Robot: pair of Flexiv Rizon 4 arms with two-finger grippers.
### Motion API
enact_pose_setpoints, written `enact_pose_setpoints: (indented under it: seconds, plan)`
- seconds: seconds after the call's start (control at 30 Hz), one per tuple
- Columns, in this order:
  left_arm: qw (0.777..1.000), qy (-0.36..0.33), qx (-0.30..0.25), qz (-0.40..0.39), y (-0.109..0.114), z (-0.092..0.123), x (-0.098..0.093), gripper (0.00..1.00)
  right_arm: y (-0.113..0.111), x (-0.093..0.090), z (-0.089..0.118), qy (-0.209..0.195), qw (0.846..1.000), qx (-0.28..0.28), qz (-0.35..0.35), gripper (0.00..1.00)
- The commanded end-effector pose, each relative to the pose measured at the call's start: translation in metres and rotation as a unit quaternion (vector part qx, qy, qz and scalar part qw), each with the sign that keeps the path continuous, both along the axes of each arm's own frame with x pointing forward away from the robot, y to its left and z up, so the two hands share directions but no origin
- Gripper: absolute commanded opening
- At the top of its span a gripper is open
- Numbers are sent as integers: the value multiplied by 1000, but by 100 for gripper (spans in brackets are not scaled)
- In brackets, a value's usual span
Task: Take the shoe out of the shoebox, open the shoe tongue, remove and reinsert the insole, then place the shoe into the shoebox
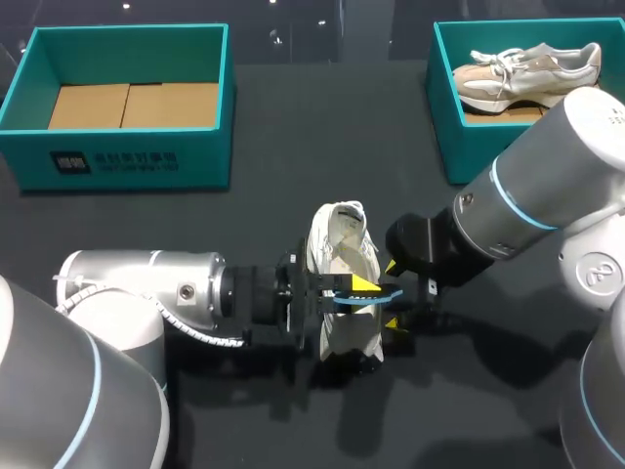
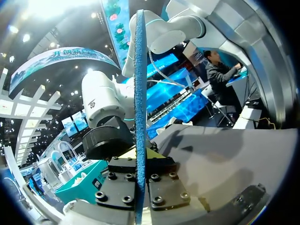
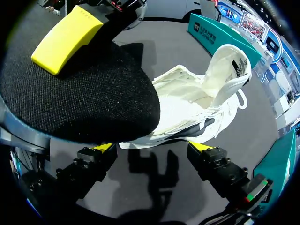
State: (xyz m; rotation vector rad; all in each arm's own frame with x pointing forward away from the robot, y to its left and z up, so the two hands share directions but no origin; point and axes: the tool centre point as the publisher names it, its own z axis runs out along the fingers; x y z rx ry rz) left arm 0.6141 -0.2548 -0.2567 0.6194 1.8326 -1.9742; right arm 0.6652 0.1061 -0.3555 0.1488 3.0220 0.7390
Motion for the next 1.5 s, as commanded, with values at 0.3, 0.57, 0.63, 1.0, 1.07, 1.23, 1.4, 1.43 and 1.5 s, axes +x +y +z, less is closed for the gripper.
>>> enact_pose_setpoints:
  seconds: [0.3,0.57,0.63,1.0,1.07,1.23,1.4,1.43,1.5]
  plan:
    - [999,-1,-21,28,4,0,-2,0,1,-1,-1,-2,1000,-1,-1,100]
    - [999,-6,-33,4,5,-6,-2,0,1,-1,-1,-2,1000,-1,-1,100]
    - [999,-5,-36,4,5,-8,0,0,1,-1,-1,-2,1000,-1,-1,100]
    - [999,-6,-47,-5,0,-13,4,0,1,-1,-1,-2,1000,-1,-1,100]
    - [999,-7,-49,-6,0,-14,6,0,1,-1,-1,-2,1000,-1,-1,100]
    - [999,-5,-49,-9,2,-21,9,0,1,-1,-1,-2,1000,-1,-1,100]
    - [999,-3,-52,-9,6,-25,14,0,1,-1,-1,-2,1000,-1,-1,100]
    - [999,-3,-52,-10,6,-26,15,0,1,-1,-1,-2,1000,-1,-1,100]
    - [999,-4,-52,-11,7,-28,16,0,1,-1,-1,-2,1000,-1,-1,100]
